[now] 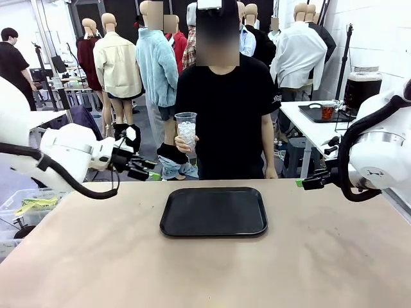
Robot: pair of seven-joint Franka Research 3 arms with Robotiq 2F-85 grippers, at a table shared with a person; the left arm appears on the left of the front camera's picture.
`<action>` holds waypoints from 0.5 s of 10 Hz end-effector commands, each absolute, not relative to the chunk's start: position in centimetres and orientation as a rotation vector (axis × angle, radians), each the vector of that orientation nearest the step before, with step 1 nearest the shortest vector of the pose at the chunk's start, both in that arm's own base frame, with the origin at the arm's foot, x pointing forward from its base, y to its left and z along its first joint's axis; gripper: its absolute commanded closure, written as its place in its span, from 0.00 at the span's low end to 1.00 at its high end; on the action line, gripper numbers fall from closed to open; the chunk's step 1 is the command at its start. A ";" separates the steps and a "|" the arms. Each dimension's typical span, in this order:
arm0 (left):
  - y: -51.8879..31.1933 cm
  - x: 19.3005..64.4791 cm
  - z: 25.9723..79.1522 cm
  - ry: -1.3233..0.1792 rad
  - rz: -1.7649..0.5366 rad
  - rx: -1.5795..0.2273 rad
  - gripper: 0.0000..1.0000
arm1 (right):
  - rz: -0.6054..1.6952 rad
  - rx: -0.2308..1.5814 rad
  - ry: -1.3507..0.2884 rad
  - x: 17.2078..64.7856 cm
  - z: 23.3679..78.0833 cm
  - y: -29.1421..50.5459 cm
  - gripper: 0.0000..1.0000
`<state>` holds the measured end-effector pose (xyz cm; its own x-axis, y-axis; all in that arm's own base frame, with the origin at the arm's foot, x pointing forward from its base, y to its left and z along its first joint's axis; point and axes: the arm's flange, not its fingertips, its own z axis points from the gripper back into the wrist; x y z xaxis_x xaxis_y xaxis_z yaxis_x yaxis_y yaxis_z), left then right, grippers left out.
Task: Pour the drink into the iced cup.
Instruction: Open the gripper to release the iced cup you were holding.
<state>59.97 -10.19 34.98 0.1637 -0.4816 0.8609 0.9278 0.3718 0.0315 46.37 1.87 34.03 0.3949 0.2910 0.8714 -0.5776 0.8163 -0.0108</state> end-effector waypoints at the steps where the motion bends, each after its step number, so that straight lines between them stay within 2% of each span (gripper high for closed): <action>1: -9.5 58.5 35.5 -0.880 -0.887 -0.430 0.00 | 0.570 0.316 -1.030 46.2 34.1 1.8 0.00; 3: -9.2 57.2 35.2 -0.836 -0.811 -0.348 0.00 | 0.570 0.316 -1.030 46.2 34.1 1.8 0.00; 4: -7.5 58.3 35.1 -0.878 -0.911 -0.398 0.00 | 0.570 0.316 -1.030 46.2 34.1 1.8 0.00; 5: -7.5 58.3 35.1 -0.878 -0.911 -0.398 0.00 | 0.570 0.316 -1.030 46.2 34.1 1.8 0.00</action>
